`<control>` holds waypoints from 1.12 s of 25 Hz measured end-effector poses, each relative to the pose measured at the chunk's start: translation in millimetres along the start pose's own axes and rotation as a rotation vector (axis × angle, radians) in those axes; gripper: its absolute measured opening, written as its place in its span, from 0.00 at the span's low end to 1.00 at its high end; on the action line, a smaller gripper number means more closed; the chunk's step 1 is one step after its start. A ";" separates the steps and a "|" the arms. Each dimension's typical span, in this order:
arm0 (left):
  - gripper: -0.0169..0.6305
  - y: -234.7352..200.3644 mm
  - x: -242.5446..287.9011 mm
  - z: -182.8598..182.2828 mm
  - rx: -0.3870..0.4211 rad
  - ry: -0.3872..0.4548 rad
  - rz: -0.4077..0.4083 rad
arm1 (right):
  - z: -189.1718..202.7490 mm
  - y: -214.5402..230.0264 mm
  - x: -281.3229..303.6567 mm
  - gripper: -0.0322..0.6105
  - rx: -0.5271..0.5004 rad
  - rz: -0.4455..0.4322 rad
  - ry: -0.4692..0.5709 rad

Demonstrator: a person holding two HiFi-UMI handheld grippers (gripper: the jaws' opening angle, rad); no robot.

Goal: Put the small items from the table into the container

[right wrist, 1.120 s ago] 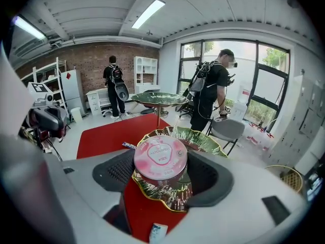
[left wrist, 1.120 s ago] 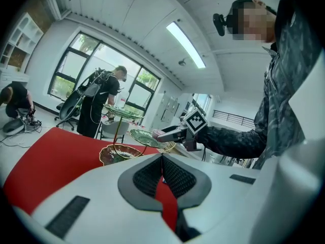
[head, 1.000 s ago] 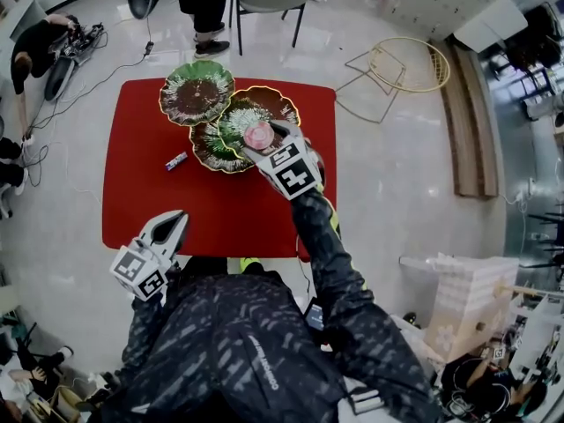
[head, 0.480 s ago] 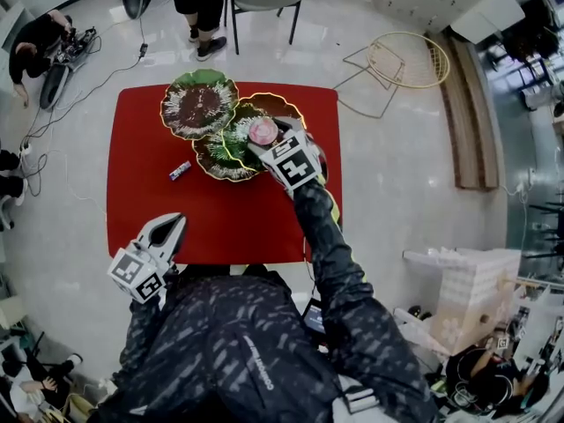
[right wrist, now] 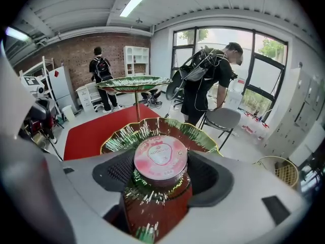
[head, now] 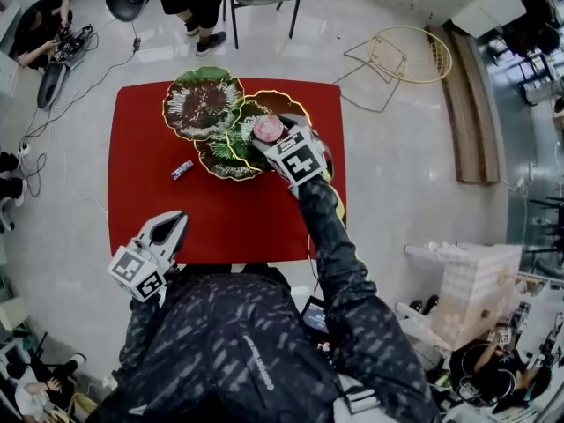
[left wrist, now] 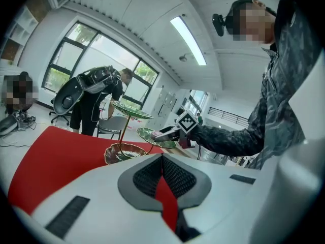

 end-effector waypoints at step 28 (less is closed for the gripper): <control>0.04 -7.7 0.2 2.0 -0.005 0.003 0.009 | 7.8 -1.8 15.0 0.57 -0.030 0.009 -0.082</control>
Point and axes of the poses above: the fingertips, and each gripper's own axes: x forward along the fingers, y to its right, z out of its underside, the point moved 9 cm from there along -x, backward along the fingers, and after that the axes turned 11 degrees about x, right-handed, at the moved point
